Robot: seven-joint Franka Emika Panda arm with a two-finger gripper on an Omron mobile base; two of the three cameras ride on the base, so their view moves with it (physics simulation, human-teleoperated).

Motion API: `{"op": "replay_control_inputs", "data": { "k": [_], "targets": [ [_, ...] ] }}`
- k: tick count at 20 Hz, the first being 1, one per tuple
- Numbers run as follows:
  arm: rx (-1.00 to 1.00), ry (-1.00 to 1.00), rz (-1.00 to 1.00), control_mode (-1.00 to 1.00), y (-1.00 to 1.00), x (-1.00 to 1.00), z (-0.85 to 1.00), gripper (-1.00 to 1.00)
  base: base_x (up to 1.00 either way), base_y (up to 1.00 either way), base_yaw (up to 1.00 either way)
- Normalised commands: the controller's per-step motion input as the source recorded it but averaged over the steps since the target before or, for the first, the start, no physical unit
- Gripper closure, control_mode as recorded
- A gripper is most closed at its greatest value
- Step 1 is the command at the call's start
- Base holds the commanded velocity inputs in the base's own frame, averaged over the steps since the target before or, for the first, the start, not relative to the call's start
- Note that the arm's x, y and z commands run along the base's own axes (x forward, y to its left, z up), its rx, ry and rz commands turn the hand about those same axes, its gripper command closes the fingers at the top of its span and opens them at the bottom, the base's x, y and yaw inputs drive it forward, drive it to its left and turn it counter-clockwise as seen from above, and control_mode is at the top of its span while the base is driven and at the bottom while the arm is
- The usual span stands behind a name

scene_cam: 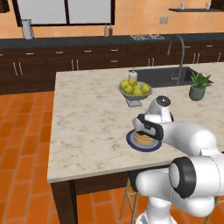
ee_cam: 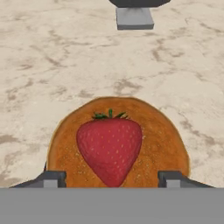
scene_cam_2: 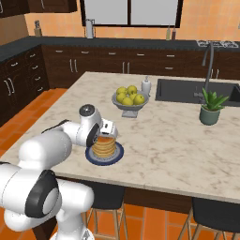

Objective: Take the strawberry from the fridge and place it on top of the pancake, located on the dining counter.

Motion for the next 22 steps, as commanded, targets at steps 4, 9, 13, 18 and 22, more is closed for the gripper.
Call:
{"op": "replay_control_inputs", "data": {
  "k": [4,9,13,18,22],
  "targets": [
    [0.01,-0.16,0.00,-1.00,0.00,-0.34,0.86,-1.00,0.00,0.00,0.00],
    [0.00,-0.09,0.00,-1.00,0.06,-0.29,0.99,-1.00,0.00,0.00,0.00],
    [0.00,-0.06,0.00,-1.00,0.00,-0.63,0.79,-1.00,0.00,0.00,0.00],
    [0.00,-0.13,0.00,-1.00,0.00,-0.98,0.72,-1.00,0.00,0.00,0.00],
    [0.00,-0.02,0.00,-1.00,0.00,-1.00,0.69,-1.00,0.00,0.00,0.00]
  ]
}}
